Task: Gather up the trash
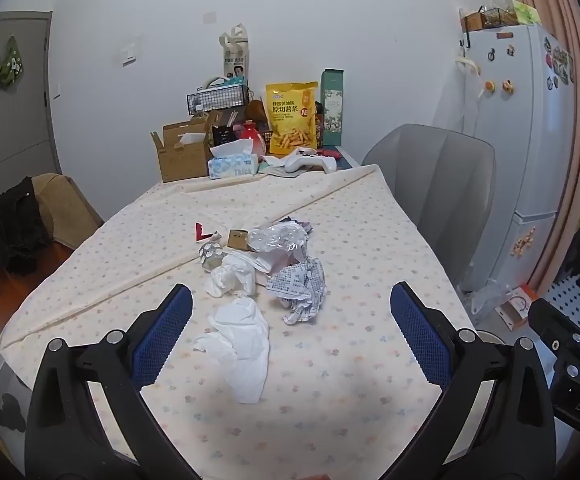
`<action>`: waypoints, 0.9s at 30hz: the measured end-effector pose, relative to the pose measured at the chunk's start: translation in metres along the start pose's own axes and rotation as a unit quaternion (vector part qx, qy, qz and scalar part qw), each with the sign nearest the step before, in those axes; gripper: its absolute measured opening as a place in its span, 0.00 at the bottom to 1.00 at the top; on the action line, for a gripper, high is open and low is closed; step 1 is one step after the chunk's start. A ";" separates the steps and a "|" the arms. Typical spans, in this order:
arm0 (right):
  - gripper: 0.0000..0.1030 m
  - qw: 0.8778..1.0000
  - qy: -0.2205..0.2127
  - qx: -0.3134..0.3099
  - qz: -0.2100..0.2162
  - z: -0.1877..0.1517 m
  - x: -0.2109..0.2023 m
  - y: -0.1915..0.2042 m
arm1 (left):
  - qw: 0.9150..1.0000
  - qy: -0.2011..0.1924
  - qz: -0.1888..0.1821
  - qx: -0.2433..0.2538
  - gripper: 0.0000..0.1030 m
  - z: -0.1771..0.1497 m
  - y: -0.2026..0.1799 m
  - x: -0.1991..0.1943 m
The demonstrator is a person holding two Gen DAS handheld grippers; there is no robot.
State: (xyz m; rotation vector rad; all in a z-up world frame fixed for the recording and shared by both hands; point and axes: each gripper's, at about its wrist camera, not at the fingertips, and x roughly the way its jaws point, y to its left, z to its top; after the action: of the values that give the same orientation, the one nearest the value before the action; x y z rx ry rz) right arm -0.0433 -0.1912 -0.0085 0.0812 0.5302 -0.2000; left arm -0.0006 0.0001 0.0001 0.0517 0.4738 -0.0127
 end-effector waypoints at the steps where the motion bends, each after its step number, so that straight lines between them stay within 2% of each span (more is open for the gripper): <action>1: 0.93 1.000 0.000 0.000 0.000 0.000 0.000 0.000 | 1.000 0.001 0.000 0.000 0.96 0.000 0.000 0.000; 27: 0.93 1.000 -0.008 0.007 -0.018 0.000 0.000 -0.002 | 1.000 0.005 0.000 -0.005 0.96 -0.001 0.006 -0.001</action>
State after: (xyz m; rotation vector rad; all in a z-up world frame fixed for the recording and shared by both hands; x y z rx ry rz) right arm -0.0441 -0.1935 -0.0085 0.0834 0.5141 -0.2399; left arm -0.0019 0.0065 -0.0002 0.0411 0.4833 -0.0099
